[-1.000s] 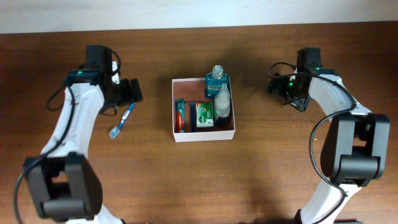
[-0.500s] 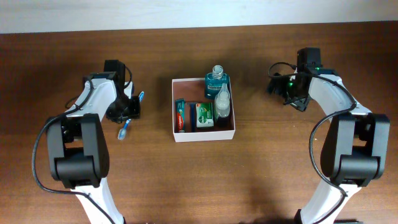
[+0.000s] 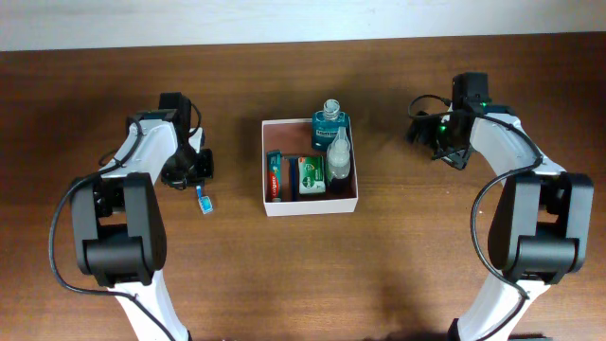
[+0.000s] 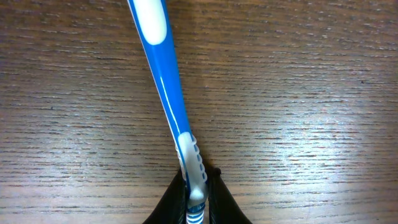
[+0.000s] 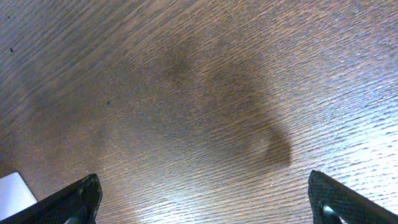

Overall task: Pack container
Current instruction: 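Move the left gripper to the blue toothbrush and grasp it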

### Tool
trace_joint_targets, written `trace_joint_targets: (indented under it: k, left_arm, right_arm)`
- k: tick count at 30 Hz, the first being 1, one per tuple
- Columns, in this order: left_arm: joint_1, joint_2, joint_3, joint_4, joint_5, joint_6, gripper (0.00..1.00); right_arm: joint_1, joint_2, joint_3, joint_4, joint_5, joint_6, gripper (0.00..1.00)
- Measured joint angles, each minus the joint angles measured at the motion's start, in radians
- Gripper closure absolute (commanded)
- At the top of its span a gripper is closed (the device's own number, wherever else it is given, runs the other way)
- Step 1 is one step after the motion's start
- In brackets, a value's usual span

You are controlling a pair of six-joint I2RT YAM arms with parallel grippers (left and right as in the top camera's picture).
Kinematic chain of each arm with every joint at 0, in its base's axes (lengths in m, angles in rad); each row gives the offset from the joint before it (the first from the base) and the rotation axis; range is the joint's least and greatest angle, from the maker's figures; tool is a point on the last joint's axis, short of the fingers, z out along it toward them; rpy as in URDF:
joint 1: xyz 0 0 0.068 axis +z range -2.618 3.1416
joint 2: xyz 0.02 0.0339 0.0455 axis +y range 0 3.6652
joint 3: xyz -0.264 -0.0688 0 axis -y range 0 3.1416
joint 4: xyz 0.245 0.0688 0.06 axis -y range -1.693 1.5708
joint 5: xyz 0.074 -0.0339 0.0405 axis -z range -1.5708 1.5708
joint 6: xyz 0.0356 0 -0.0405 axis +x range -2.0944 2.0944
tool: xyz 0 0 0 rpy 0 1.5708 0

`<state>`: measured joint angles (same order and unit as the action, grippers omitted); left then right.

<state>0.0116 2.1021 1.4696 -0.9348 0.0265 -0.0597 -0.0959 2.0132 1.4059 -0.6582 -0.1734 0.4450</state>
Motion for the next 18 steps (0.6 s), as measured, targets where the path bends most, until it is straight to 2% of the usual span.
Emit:
trace_joint_targets:
  k: [5, 13, 18]
  left_arm:
    - [0.000, 0.006, 0.023, -0.062, 0.032, 0.000, 1.00]
    - [-0.005, 0.011, 0.214, -0.199, 0.150, -0.001, 0.99]
    - [-0.035, -0.086, 0.245, -0.201, 0.208, -0.013, 1.00]
  right_arm:
    - [0.000, 0.000, 0.000, 0.000, 0.000, 0.000, 0.01]
    - [0.000, 0.000, 0.000, 0.000, 0.000, 0.000, 0.01]
    - [0.000, 0.000, 0.000, 0.000, 0.000, 0.000, 0.01]
